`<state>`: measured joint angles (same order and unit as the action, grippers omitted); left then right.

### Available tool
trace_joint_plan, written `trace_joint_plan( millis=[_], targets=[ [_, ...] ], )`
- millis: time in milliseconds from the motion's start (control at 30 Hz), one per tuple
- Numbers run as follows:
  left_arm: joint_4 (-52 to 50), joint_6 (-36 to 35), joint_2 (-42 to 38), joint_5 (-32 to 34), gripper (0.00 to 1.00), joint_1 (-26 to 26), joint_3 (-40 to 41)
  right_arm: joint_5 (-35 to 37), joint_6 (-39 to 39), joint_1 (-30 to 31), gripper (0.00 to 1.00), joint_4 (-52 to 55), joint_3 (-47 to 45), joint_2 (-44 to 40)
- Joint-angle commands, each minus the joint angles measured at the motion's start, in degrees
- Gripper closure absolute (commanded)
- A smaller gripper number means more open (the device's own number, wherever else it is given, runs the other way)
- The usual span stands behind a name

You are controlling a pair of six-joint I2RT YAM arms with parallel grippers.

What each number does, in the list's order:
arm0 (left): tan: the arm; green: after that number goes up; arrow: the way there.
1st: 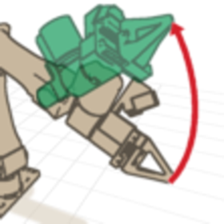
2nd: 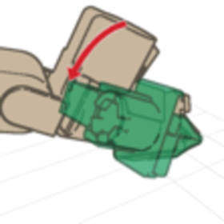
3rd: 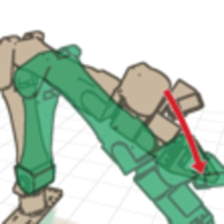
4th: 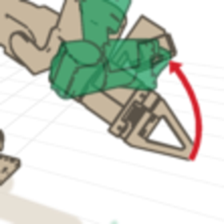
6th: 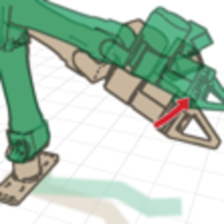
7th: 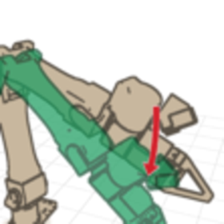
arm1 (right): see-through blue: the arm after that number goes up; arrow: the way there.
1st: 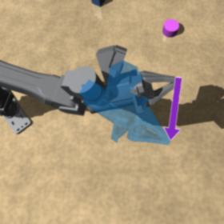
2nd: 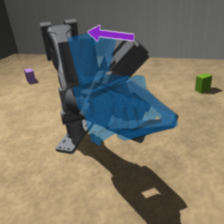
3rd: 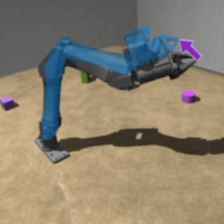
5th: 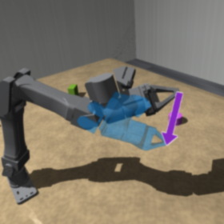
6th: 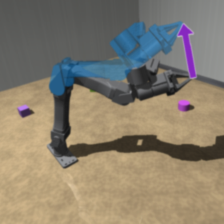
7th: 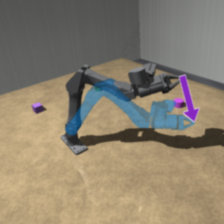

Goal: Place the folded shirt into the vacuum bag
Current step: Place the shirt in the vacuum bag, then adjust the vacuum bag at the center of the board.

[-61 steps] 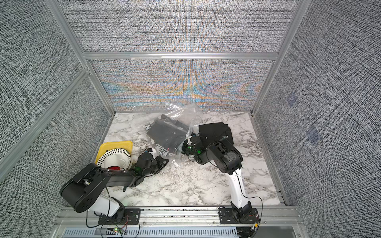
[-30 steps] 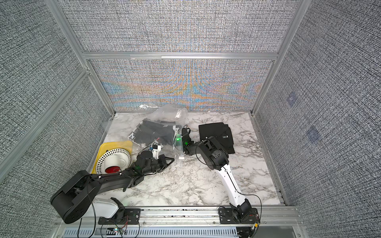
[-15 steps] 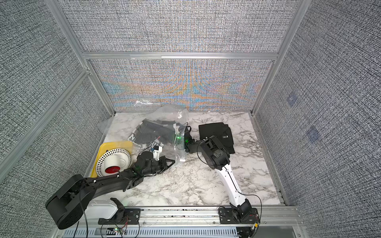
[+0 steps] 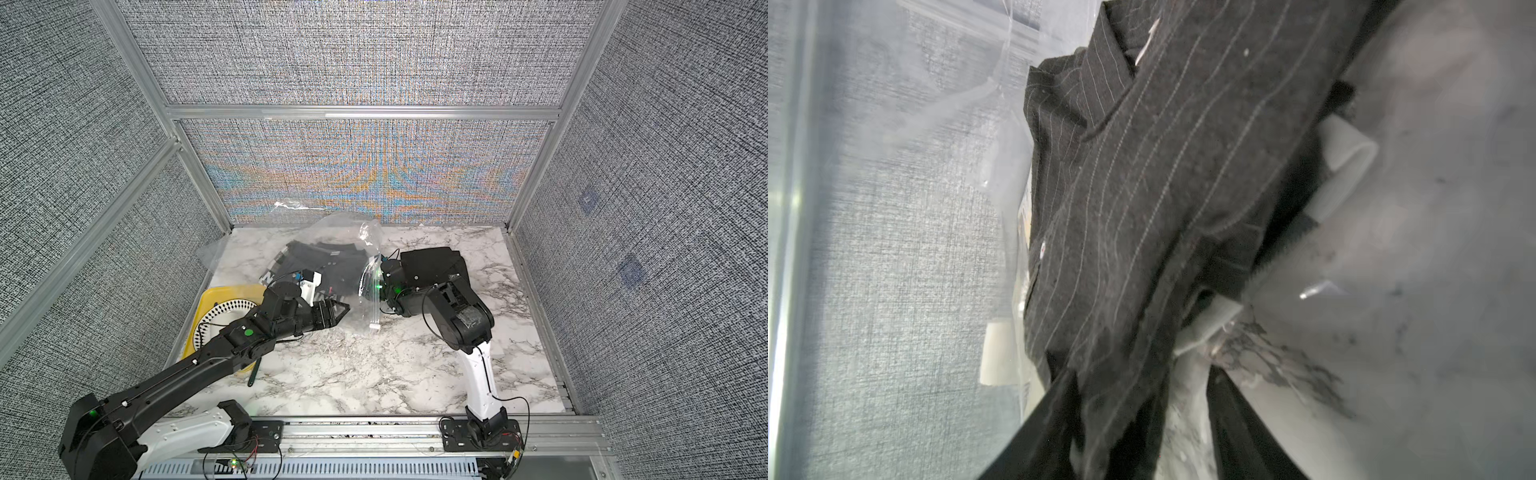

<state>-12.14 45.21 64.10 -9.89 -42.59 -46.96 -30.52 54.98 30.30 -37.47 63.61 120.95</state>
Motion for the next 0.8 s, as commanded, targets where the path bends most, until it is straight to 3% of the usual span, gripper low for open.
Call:
trace_joint_plan(
  millis=[0,233,467,767],
  targets=[
    [-9.51,-7.00,2.59,5.32,0.33,-1.85,-5.09,0.52,-2.19,-1.05,0.45,0.71,-3.27,-2.85],
    [-17.92,-13.33,13.52,11.87,0.23,-6.92,-19.66,0.14,-2.35,-4.84,0.45,-2.51,-12.14,-9.93],
    [-29.40,-19.27,28.93,24.34,0.01,-12.44,-37.30,-4.37,0.83,-7.17,0.48,-10.74,-16.47,-12.78],
    [-47.10,-21.75,49.39,45.70,0.00,-14.80,-62.39,-4.13,0.83,-8.68,0.55,-13.12,-23.61,-15.30]
  ],
)
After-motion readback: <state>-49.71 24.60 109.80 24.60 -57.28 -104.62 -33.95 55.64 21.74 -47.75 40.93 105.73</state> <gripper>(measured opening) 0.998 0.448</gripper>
